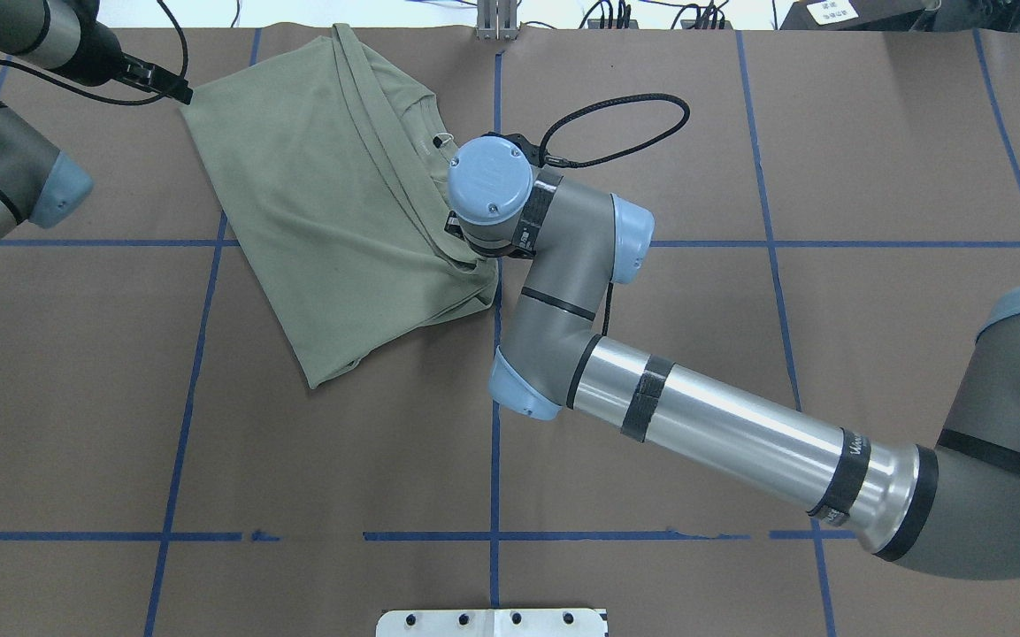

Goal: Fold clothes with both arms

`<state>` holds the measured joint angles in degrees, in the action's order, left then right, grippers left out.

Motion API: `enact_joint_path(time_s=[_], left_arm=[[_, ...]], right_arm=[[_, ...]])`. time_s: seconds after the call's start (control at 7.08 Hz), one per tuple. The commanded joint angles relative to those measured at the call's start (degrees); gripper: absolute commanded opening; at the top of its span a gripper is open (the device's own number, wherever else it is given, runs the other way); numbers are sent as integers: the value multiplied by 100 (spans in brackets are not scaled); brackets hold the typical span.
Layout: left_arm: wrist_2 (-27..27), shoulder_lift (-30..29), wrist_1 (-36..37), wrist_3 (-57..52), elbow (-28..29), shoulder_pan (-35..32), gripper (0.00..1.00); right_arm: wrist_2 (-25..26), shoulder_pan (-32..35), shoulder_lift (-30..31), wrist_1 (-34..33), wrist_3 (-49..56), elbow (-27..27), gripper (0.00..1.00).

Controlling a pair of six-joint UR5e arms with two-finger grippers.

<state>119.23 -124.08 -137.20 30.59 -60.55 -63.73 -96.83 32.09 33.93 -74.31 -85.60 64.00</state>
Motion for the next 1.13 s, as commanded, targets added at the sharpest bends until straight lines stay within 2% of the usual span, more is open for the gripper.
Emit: enact_joint_path(time_s=[0.0, 0.28, 0.42, 0.56, 0.71, 0.99], left_arm=[[-5, 15, 9, 26, -27, 9, 100], [4, 15, 9, 26, -27, 9, 100], [4, 15, 9, 26, -27, 18, 100], [4, 15, 9, 26, -27, 18, 100], [4, 15, 9, 26, -27, 18, 100], [4, 15, 9, 17, -27, 18, 100]], right_arm=[[-316, 69, 558, -432, 183, 932, 0], [-318, -27, 1961, -828, 184, 2897, 0], [-240, -350, 2499, -1535, 150, 4109, 0], [-4, -858, 2862, -2256, 45, 5095, 0], [424, -1420, 2917, -2567, -478, 5453, 0], [1146, -2274, 2918, -2632, -1010, 5466, 0]])
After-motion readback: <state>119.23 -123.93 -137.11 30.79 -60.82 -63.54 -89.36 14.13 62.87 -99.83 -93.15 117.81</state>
